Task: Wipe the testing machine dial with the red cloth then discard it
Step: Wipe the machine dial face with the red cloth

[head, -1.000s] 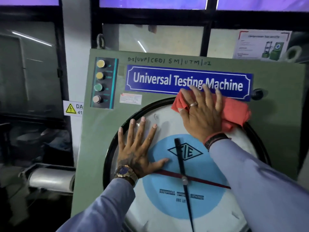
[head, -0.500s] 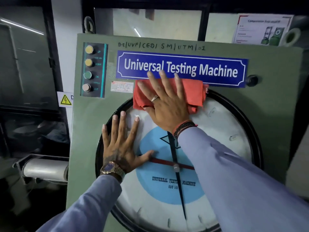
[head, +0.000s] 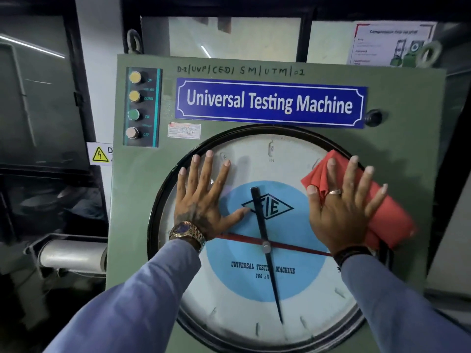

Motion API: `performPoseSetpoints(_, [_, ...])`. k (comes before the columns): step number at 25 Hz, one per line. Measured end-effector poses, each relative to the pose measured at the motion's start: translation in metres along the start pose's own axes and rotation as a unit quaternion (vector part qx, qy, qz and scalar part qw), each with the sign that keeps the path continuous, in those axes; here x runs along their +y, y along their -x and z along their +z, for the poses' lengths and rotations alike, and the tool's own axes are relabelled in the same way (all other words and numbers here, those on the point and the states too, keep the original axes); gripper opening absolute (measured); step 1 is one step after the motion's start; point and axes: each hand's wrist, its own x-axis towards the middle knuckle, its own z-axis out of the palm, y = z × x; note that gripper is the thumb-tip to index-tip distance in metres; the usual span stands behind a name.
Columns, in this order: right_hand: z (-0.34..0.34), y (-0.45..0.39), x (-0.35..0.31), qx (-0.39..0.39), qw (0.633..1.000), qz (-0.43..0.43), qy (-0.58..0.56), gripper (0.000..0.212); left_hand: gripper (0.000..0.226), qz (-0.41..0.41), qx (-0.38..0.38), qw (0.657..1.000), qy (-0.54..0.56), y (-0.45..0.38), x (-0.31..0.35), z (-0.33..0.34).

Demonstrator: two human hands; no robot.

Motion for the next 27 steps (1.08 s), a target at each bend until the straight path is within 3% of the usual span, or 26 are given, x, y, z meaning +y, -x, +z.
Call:
performPoseSetpoints(7, [0.009,-0.024,-0.072,-0.010,0.992,-0.124,0.012,0.078,0.118,-0.014,0.007,1.000,0.006,0.039,-0.026,0.002])
performPoseSetpoints(13, [0.012,-0.019,-0.143,-0.018,0.951,-0.307,-0.020,0.086,0.120,-0.025,-0.003,1.000,0.004,0.064,-0.034,-0.013])
performPoseSetpoints(17, [0.007,-0.024,-0.145,-0.047,0.958,-0.279,-0.049,0.098,0.121,-0.004,-0.027,0.999,0.018,0.060,-0.043,-0.037])
performPoseSetpoints(21, [-0.008,-0.019,-0.165,-0.082,0.957,-0.265,-0.090,0.075,0.112,0.007,-0.020,1.000,-0.001,0.053,-0.055,-0.065])
performPoseSetpoints(24, [-0.026,0.003,-0.189,-0.150,0.932,-0.174,-0.280,0.061,0.109,-0.023,-0.016,0.999,-0.031,0.044,-0.072,-0.094])
performPoseSetpoints(26, [-0.049,0.014,-0.209,-0.142,0.890,0.036,-0.432,0.049,0.106,-0.050,-0.017,0.997,-0.053,0.040,-0.083,-0.118])
performPoseSetpoints(27, [-0.062,0.016,-0.219,-0.147,0.847,0.166,-0.483,0.055,0.105,-0.061,-0.017,0.996,-0.059,0.038,-0.087,-0.130])
